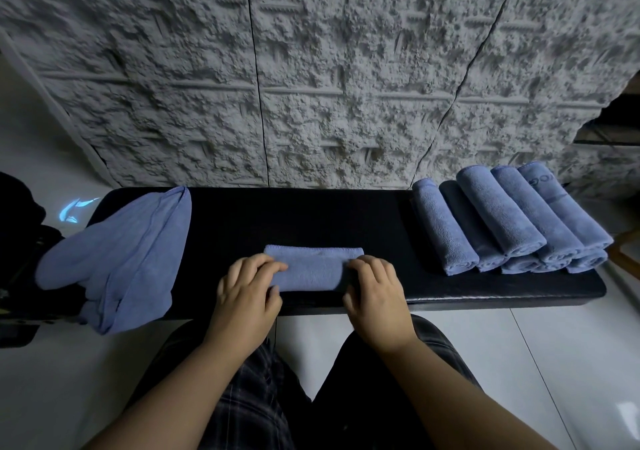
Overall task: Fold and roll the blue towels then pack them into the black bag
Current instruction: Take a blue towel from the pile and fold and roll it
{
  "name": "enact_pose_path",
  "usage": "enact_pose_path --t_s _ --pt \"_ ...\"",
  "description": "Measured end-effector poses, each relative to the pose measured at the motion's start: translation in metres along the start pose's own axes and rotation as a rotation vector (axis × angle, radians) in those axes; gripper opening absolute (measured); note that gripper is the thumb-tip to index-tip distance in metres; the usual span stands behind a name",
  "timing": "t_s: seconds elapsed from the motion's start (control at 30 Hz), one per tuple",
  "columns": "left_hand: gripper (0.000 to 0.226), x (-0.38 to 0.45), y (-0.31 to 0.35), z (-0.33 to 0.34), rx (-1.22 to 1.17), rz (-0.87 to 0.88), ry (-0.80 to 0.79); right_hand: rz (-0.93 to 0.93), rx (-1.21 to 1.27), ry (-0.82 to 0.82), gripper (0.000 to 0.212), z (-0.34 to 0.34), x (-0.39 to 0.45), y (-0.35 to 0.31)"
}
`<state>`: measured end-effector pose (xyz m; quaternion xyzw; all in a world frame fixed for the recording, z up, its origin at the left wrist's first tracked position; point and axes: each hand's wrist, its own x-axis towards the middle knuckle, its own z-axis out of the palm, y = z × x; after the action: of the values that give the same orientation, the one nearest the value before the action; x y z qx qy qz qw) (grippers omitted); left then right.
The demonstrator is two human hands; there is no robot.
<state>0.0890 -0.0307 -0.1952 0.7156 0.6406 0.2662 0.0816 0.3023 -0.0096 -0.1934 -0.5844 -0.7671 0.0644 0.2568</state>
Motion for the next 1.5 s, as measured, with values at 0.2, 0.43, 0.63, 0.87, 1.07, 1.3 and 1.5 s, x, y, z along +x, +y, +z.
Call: enact_pose_path --t_s 0.2,0.43,0.63,0.87,1.07,1.3,1.5 --pt "0.054 0.009 0.003 0.002 0.162 0.019 -0.088 0.009 -0.035 -0.028 0.036 0.0 0.01 -0.001" --pt "0.08 0.021 0.005 0.006 0.325 0.125 -0.145 0.096 -0.02 -0.116 0.038 0.006 0.021 0.001" --pt "0.064 0.036 0.021 0.009 0.418 0.165 -0.106 0.154 -0.078 -0.202 0.035 0.007 0.038 0.0" --pt "0.049 0.056 0.023 0.011 0.342 0.211 -0.18 0.147 -0.099 -0.102 0.034 0.009 0.038 -0.007" --pt "0.039 0.057 0.031 -0.003 0.249 0.149 -0.38 -0.021 0.02 0.016 0.04 0.003 0.024 -0.015" --pt "0.05 0.065 0.032 -0.005 0.256 0.124 -0.515 -0.033 -0.143 -0.036 0.043 0.015 0.023 -0.019" --pt "0.075 0.061 0.022 -0.001 0.342 0.216 -0.503 -0.084 -0.169 -0.152 0.053 0.015 0.035 -0.012"
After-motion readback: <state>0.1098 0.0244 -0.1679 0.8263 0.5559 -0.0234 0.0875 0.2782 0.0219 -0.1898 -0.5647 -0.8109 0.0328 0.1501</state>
